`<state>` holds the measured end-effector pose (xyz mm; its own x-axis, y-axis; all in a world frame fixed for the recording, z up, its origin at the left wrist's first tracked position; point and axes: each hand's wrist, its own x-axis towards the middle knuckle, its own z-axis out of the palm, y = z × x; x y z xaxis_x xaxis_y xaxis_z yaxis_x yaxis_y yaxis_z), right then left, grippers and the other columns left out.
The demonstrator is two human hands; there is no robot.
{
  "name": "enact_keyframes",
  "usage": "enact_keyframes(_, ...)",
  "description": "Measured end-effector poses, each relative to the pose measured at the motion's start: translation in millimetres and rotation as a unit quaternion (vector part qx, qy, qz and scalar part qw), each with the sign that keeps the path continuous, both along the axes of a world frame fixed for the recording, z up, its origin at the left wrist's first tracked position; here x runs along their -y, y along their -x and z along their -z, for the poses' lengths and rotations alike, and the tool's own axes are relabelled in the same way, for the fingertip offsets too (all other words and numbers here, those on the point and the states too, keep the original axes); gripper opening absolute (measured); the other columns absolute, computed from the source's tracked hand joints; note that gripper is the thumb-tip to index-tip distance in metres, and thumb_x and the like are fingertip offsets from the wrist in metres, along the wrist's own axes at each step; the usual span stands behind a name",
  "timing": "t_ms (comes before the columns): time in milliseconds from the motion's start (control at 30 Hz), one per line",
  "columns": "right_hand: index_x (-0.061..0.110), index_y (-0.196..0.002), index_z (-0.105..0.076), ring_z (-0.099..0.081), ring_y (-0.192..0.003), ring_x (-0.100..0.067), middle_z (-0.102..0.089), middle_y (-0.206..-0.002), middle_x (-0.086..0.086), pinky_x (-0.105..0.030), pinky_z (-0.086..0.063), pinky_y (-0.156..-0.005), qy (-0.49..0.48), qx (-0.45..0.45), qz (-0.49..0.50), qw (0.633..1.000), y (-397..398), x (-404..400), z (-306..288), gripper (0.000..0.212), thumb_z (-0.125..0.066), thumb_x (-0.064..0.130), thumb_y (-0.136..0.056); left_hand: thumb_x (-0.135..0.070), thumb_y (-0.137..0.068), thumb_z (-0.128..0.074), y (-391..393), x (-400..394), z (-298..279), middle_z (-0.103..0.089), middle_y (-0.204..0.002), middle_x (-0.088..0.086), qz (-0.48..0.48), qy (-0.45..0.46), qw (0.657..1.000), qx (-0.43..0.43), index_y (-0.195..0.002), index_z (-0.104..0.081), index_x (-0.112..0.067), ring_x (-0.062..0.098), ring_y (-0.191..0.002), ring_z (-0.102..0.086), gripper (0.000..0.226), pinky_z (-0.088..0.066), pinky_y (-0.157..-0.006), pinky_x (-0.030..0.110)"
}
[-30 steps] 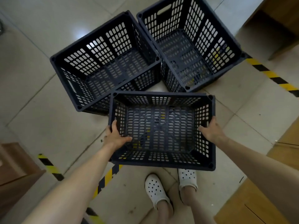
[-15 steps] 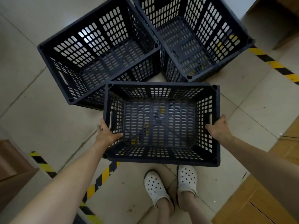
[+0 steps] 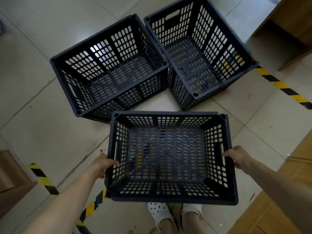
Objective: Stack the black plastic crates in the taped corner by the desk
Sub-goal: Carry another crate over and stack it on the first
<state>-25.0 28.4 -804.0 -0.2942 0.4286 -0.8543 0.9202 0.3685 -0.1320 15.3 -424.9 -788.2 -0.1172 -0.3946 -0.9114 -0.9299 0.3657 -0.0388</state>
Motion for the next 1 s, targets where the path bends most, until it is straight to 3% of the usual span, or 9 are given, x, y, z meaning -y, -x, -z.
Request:
enact_keyframes(133, 0.002, -0.118, -0.047, -0.061, -0.102, -0.038, -0.062, -0.109, -0.022, -0.050, -0.052, -0.093, 0.008, 0.005, -0.029, 1.000, 8, -1, -18, 0.047, -0.070, 0.016, -0.079, -0.006, -0.086, -0.070, -21, 8, -15, -0.062, -0.116, 0.021, -0.014, 0.011, 1.000, 0.009, -0.116, -0.049, -0.002, 0.037, -0.103, -0.062, 0.037, -0.057, -0.084, 0.053)
enact_keyframes(267, 0.000, -0.114, -0.052, -0.066, -0.090, -0.036, -0.067, -0.101, -0.020, -0.047, -0.057, -0.084, 0.015, -0.002, -0.078, 0.997, 29, -6, -13, 0.064, -0.072, 0.028, -0.060, -0.003, -0.089, -0.065, -19, 14, -53, -0.063, -0.102, 0.020, -0.013, 0.022, 1.000, 0.010, -0.123, -0.054, 0.006, 0.033, -0.092, -0.062, 0.037, -0.056, -0.082, 0.048)
enact_keyframes(400, -0.002, -0.102, -0.055, -0.061, -0.071, -0.027, -0.066, -0.096, -0.020, -0.028, -0.046, -0.057, 0.007, -0.028, -0.100, 0.995, 55, 49, -96, 0.029, -0.067, 0.019, -0.086, -0.009, -0.097, -0.056, -11, 21, -94, -0.056, -0.132, 0.023, -0.015, 0.033, 0.999, -0.007, -0.133, -0.048, 0.003, 0.031, -0.094, -0.051, 0.039, -0.045, -0.078, 0.040)
enact_keyframes(467, -0.004, -0.102, -0.059, -0.064, -0.074, -0.028, -0.068, -0.094, -0.018, -0.031, -0.051, -0.064, -0.002, -0.032, -0.126, 0.991, 60, 60, -113, 0.030, -0.067, 0.022, -0.087, -0.016, -0.100, -0.054, -10, 32, -114, -0.051, -0.139, 0.020, -0.020, 0.033, 0.999, -0.002, -0.136, -0.045, 0.001, 0.031, -0.103, -0.054, 0.042, -0.045, -0.084, 0.040)
enact_keyframes(533, -0.004, -0.102, -0.062, -0.065, -0.077, -0.029, -0.069, -0.091, -0.017, -0.033, -0.054, -0.070, -0.014, -0.044, -0.161, 0.986, 63, 68, -129, 0.031, -0.067, 0.022, -0.086, -0.022, -0.099, -0.055, -12, 47, -138, -0.051, -0.140, 0.016, -0.027, 0.034, 0.999, -0.012, -0.135, -0.046, 0.000, 0.031, -0.113, -0.055, 0.042, -0.046, -0.093, 0.039)
enact_keyframes(667, -0.001, -0.105, -0.060, -0.057, -0.072, -0.023, -0.064, -0.092, -0.014, -0.028, -0.041, -0.054, -0.045, -0.059, -0.246, 0.967, 67, 98, -171, 0.024, -0.058, 0.019, -0.092, -0.030, -0.093, -0.063, -22, 79, -180, -0.064, -0.122, 0.015, 0.056, 0.086, 0.990, -0.096, -0.119, -0.060, 0.000, 0.033, -0.107, -0.061, 0.040, -0.047, -0.084, 0.032)
enact_keyframes(800, -0.001, -0.104, -0.060, -0.056, -0.077, -0.027, -0.063, -0.096, -0.016, -0.031, -0.046, -0.069, -0.064, -0.100, -0.289, 0.950, 70, 130, -198, 0.022, -0.055, 0.018, -0.093, -0.036, -0.096, -0.058, -32, 97, -226, -0.059, -0.125, 0.018, 0.076, 0.180, 0.970, -0.142, -0.124, -0.052, -0.001, 0.037, -0.117, -0.055, 0.045, -0.041, -0.082, 0.035)
enact_keyframes(867, -0.001, -0.110, -0.054, -0.060, -0.090, -0.032, -0.063, -0.111, -0.020, -0.037, -0.051, -0.082, -0.083, -0.118, -0.304, 0.942, 70, 150, -216, 0.030, -0.058, 0.025, -0.094, -0.036, -0.096, -0.058, -45, 110, -245, -0.059, -0.125, 0.017, 0.080, 0.219, 0.957, -0.171, -0.126, -0.050, -0.006, 0.037, -0.114, -0.057, 0.043, -0.043, -0.081, 0.039)
enact_keyframes(1000, 0.002, -0.128, -0.041, -0.058, -0.116, -0.037, -0.056, -0.129, -0.020, -0.043, -0.046, -0.091, -0.176, -0.139, -0.414, 0.882, 56, 190, -250, 0.052, -0.055, 0.039, -0.095, -0.031, -0.096, -0.059, -89, 137, -277, -0.057, -0.129, 0.015, 0.102, 0.295, 0.931, -0.188, -0.134, -0.044, -0.007, 0.035, -0.115, -0.058, 0.048, -0.048, -0.086, 0.043)
